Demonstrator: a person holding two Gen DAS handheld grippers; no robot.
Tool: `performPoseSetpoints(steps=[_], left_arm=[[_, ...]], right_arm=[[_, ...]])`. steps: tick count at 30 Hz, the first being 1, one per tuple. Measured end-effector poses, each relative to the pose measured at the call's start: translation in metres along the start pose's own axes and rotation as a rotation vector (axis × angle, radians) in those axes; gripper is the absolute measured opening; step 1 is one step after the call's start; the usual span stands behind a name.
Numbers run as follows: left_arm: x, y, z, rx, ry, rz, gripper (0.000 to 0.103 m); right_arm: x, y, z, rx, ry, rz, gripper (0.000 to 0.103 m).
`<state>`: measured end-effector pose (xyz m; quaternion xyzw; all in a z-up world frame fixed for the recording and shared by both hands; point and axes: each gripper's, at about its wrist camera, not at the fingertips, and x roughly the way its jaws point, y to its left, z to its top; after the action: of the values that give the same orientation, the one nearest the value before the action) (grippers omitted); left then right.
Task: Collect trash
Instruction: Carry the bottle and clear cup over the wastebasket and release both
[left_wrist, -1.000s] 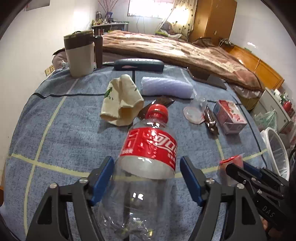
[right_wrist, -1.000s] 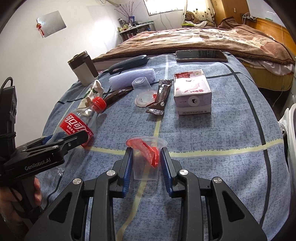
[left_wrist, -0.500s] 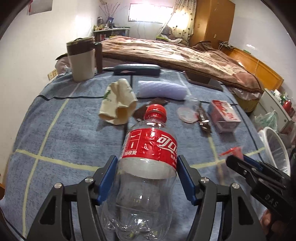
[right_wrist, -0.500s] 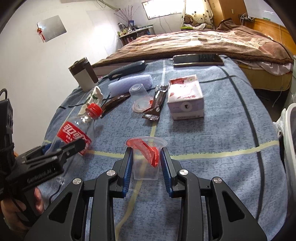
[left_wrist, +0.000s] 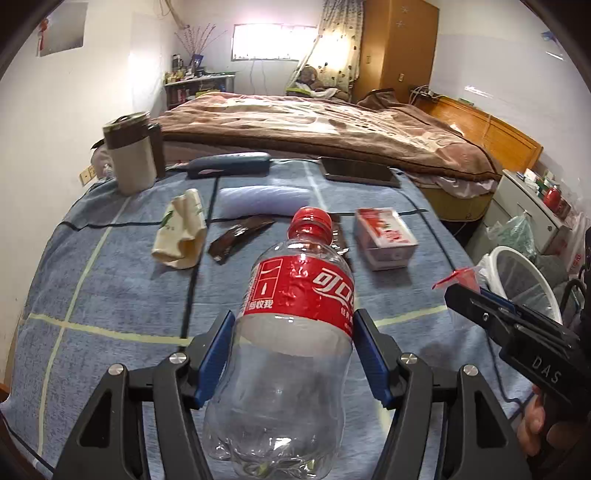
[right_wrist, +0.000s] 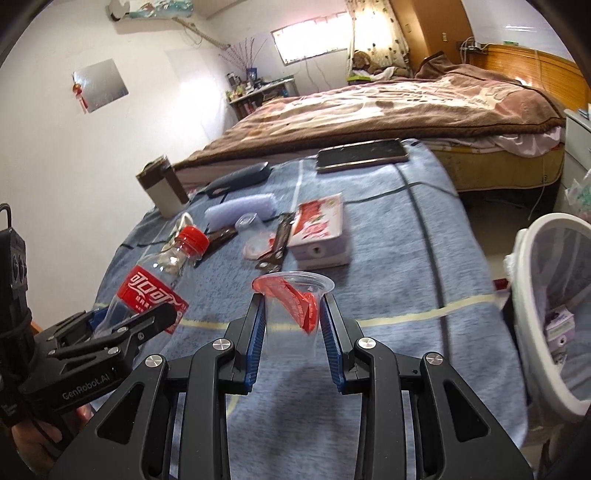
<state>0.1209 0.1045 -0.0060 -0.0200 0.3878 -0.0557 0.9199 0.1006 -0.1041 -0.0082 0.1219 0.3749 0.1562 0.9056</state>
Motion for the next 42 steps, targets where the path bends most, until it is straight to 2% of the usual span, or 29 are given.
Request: performPoseSetpoints(steps=[12,27,34,42], left_arm=[[-0.005,-0.069,0.009,0.088,-0.025,-0.103,0.067],[0.002,-0.174,0.017,0.224,-0.022,-0.252,0.067],[0.014,-0.22,0.015,0.272,0.018,-0.317,0.067],[0.029,-0.262,0.011,0.31,0.055,-0.344,0.067]], right_arm=[[-0.035,-0.049,0.005,0.065,-0.066,-0.066,0.032],[-0.086,-0.124,0.008,0.154,-0.139,-0.203,0.032],[-0.1,-0.162,0.005,0.199,-0.132,-0.259,0.033],[-0.097,-0.201,-0.003,0.239,-0.082,-0.327,0.033]])
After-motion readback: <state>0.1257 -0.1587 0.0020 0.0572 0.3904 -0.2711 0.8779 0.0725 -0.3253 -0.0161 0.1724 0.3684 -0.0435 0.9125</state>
